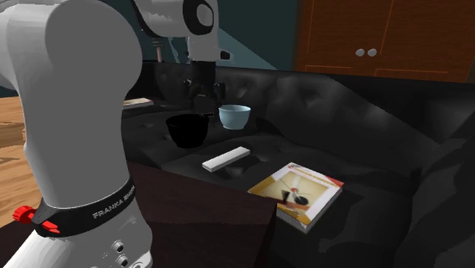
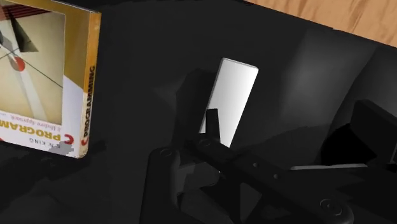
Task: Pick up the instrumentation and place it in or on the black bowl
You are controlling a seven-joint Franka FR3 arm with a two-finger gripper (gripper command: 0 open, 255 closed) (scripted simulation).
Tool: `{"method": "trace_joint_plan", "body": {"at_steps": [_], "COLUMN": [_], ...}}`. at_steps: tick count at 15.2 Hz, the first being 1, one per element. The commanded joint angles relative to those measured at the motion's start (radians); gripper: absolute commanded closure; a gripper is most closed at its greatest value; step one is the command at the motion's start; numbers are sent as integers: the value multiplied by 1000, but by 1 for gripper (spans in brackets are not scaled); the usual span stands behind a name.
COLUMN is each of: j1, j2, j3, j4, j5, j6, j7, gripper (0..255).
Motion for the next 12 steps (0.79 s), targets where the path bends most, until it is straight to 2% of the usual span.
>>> {"method": "trace_joint_plan", "body": {"at_steps": [1,6,12], "j1": [-14,-32,-8], "j2": [93,313,568], "j3": [3,-11,-78], "j4": [18,93,228], "j5": [-23,-108,-204], "j6": [87,253,397], "j7": [29,122,232], "gripper": [0,0,0]}}
